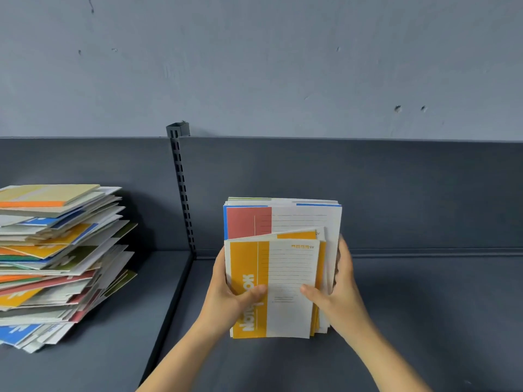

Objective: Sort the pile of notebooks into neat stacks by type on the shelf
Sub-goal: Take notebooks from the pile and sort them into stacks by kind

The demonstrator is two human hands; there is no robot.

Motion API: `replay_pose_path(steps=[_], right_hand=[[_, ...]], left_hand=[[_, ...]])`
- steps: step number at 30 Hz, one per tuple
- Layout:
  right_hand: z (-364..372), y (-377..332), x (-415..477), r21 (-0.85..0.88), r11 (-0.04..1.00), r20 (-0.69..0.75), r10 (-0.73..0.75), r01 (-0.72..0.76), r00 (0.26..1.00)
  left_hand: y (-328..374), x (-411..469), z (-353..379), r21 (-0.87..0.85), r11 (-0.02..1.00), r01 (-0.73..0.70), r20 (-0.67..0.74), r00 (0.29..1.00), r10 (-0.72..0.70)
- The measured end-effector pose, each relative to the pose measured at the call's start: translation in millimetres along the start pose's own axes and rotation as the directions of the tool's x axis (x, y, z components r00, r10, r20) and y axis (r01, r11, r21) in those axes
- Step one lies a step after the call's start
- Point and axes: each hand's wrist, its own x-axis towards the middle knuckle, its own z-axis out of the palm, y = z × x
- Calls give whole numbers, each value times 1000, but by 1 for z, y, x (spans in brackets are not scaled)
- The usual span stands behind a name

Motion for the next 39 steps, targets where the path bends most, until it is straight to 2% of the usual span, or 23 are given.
replay_pose_path(steps=[4,9,16,21,23,27,30,34,39], right_hand=[[0,-12,2,-8,990,-63,-142,142,988],[3,-8,-3,-85,979,-166,-199,187,966],[6,-11,-8,78,993,-202,-74,91,977],[13,-6,-17,168,985,-261,12,33,965],[18,1,-23,153,988,-299,54,-8,953],[27,3,-28,20,998,-371,58,-54,927],[26,-2,-27,67,996,-341,79,-60,937],[26,-3,-29,102,992,-387,111,-78,915],[20,-7,-29,68,988,-394,153,-137,906]], left_hand=[[8,2,-3,-1,1000,25,-9,1000,-25],[20,5,-9,-17,999,-31,21,999,31],[24,-1,-8,-40,999,-26,52,998,28],[24,-6,-9,-72,994,76,7,997,-76],[24,-7,-11,-91,990,112,0,994,-112],[24,-6,-9,-96,991,94,-3,995,-95],[24,-3,-1,-84,992,97,-50,994,-101],[25,2,3,-114,987,110,-96,988,-121],[22,6,-11,-107,986,131,-11,991,-133]])
